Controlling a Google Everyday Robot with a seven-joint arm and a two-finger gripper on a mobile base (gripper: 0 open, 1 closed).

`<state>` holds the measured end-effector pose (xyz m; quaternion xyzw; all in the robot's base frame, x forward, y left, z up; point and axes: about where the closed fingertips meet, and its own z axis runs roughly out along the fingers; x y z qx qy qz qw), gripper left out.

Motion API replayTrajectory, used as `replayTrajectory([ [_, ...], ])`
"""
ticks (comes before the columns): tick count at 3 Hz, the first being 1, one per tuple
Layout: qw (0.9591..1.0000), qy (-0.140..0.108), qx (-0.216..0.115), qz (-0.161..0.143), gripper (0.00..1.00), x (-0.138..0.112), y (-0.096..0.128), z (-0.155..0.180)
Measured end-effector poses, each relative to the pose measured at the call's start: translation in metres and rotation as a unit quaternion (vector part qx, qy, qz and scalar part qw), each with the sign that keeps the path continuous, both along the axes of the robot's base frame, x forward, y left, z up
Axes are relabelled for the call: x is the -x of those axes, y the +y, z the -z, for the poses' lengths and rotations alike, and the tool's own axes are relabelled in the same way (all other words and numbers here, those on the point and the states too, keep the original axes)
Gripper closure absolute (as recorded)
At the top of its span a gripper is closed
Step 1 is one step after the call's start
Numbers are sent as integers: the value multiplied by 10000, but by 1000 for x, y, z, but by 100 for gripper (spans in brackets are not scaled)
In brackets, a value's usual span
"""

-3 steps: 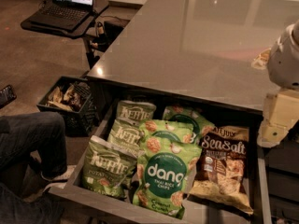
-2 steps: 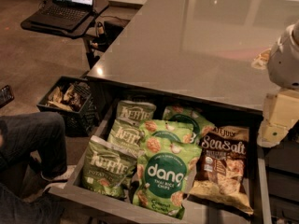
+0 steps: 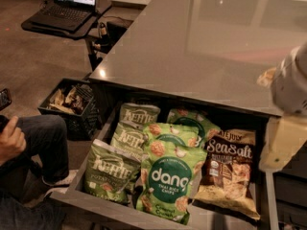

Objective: Pick green jalapeno chip bag from top drawer and place on counter

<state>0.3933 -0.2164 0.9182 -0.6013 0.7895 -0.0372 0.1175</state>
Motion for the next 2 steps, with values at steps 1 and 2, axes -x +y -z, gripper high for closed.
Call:
replayTrajectory([
  [1,9997,154,158,46,0,8,0,47],
  [2,9985,416,280,202,0,15,-4,90],
])
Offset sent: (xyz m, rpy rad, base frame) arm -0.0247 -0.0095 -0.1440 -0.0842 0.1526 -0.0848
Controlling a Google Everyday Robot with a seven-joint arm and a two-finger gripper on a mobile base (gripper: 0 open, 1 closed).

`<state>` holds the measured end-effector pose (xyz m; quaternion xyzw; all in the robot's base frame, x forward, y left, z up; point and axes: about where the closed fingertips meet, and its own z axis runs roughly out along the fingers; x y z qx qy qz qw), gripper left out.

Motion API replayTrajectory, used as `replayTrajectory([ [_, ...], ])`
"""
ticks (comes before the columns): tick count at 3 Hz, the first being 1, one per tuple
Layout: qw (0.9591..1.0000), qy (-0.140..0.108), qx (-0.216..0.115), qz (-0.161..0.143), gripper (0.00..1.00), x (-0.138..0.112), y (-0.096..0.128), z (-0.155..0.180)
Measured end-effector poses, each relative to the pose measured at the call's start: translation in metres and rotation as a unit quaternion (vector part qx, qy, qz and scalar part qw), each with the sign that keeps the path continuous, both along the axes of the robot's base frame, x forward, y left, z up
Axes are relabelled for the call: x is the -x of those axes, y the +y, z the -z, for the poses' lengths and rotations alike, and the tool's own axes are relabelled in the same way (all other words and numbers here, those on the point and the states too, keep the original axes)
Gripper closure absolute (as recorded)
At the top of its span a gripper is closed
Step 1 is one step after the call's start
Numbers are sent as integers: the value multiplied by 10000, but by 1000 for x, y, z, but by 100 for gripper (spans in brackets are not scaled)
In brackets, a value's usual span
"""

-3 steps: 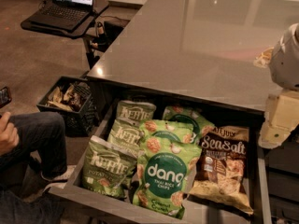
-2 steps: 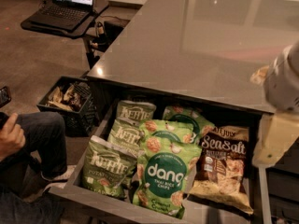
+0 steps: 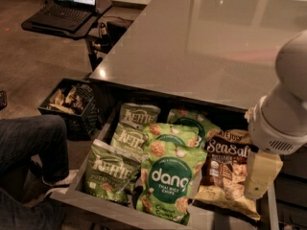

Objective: Pick green jalapeno chip bag from top drawer and place on counter

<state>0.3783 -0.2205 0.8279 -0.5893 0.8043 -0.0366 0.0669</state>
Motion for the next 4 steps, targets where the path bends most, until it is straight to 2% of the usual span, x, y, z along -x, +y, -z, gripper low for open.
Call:
replayTrajectory([
  [1,10000,41,12,15,0,2,-1,4],
  [2,9999,-103,-109,-45,0,1,4,19],
  [4,9986,-473,-129,-186,0,-25,-2,78],
])
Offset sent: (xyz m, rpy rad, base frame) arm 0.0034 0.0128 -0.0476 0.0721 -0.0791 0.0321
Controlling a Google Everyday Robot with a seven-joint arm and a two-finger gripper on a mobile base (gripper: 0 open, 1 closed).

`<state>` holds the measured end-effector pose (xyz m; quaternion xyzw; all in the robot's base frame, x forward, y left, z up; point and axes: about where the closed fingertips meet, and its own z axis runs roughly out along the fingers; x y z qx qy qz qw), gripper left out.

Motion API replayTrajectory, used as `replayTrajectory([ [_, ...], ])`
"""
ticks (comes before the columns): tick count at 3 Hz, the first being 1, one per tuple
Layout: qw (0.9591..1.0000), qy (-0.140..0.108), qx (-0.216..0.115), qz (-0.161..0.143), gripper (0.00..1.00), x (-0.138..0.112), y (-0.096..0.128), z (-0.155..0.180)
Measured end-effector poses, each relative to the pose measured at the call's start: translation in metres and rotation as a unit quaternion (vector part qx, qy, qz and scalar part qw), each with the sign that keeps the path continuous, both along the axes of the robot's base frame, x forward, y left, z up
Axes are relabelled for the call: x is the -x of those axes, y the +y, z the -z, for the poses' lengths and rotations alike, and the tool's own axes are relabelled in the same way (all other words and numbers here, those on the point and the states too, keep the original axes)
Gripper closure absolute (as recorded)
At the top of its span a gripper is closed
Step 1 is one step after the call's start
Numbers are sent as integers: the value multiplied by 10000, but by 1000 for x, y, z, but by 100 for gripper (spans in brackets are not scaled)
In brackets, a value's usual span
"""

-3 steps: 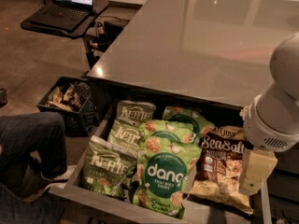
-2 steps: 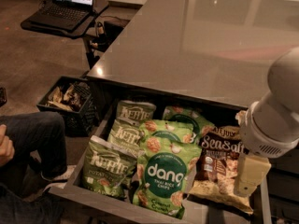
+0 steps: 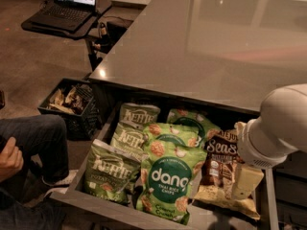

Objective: Pick green jalapeno chip bag from top drawer and place on counter

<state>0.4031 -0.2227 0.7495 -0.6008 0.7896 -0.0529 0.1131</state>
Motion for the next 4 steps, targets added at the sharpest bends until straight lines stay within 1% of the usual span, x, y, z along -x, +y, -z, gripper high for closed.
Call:
replayTrajectory([
  [1,9999,-83,73,-13,15,-12,-3,23],
  [2,9998,-93,146,15,13,-22,-5,42],
  [3,9997,-86,203,-41,11,-32,-1,59],
  [4,9996,-8,294,1,11,-34,-6,73],
])
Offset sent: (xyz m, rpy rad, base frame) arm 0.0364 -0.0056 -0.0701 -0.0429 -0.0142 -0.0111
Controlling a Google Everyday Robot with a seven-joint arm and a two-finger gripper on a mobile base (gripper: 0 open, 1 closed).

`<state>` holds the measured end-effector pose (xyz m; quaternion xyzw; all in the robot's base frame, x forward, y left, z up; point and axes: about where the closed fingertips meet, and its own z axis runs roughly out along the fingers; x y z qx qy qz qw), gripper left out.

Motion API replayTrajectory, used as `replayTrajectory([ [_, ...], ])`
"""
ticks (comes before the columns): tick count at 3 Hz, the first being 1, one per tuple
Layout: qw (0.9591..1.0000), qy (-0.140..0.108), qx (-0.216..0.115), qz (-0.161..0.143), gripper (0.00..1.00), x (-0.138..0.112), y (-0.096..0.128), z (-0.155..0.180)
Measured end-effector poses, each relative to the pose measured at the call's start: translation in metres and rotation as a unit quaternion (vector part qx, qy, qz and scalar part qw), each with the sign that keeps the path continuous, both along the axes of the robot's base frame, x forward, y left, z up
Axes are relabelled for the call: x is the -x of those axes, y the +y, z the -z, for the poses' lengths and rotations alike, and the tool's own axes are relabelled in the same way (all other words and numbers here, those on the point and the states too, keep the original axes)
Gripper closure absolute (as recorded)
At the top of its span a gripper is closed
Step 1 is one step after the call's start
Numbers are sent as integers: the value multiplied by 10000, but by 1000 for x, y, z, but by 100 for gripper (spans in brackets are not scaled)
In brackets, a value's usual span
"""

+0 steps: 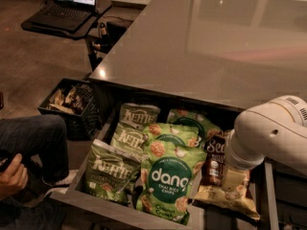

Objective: Pick green jalapeno chip bag from top drawer and place on counter

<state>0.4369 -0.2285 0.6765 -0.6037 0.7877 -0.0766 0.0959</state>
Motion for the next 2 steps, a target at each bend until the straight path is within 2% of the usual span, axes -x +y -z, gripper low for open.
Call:
replayTrajectory([
  [2,9990,95,339,285,11,-2,-27,21],
])
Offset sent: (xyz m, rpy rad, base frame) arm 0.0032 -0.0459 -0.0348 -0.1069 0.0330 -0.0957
